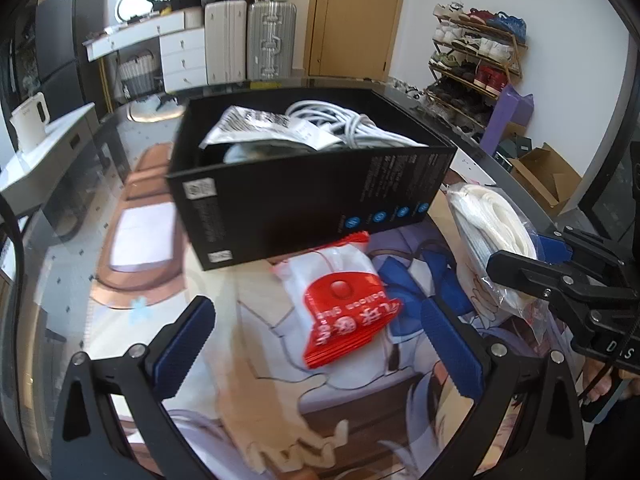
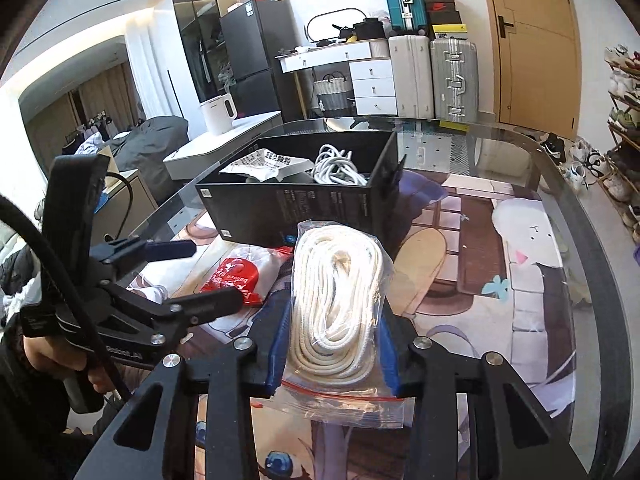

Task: Organize soft objects
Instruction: 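Grasp the red balloon packet with the left gripper while the right gripper holds the rope bag, then lift and carry the red packet and rope bag over the black box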

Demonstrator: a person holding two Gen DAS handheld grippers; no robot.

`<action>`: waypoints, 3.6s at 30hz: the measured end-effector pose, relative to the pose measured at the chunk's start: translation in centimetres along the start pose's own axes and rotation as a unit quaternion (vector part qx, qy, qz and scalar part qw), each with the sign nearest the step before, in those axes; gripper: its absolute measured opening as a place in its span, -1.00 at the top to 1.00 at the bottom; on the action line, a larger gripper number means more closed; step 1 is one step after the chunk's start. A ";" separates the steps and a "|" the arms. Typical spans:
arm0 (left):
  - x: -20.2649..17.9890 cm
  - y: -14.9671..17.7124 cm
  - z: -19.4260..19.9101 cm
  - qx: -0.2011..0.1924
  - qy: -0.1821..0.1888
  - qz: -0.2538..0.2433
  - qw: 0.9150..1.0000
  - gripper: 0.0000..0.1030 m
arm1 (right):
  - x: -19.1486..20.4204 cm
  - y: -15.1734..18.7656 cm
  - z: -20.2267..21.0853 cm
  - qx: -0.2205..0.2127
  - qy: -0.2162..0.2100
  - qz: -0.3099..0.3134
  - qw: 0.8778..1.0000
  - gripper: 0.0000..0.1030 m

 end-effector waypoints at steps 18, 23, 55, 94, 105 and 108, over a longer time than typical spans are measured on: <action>-1.6 -0.7 -1.1 0.004 -0.016 -0.024 1.000 0.10 | -0.3 0.2 0.2 -0.004 -0.008 -0.009 1.000 0.26; -1.4 -0.1 -0.4 0.000 -0.011 -0.028 1.000 0.12 | -0.3 0.2 0.2 -0.005 -0.008 -0.009 1.000 0.26; 3.3 -1.3 8.3 -0.101 0.008 0.014 0.995 0.12 | 1.6 -1.5 4.1 -0.058 -0.024 0.009 0.998 0.26; 5.0 -9.2 9.1 -0.129 0.001 -0.007 0.992 0.12 | 1.4 -12.7 2.8 -0.037 0.014 0.032 0.999 0.26; 4.9 -10.8 6.8 -0.118 -0.002 -0.014 0.993 0.12 | 1.1 -14.2 -0.8 -0.008 0.018 0.043 0.999 0.26; 4.8 -11.1 5.7 -0.110 -0.003 -0.018 0.994 0.12 | 1.0 -14.4 -2.0 0.003 0.020 0.046 0.999 0.26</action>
Point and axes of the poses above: each gripper's, at about its wrist camera, not at the fingertips, and z roughly against the way its jaws point, x to its left, y to its underside, the point moved 10 cm from there along -z, roughly the way its jaws point, and after that the axes turned 13 degrees about x, right-handed, at the moved point
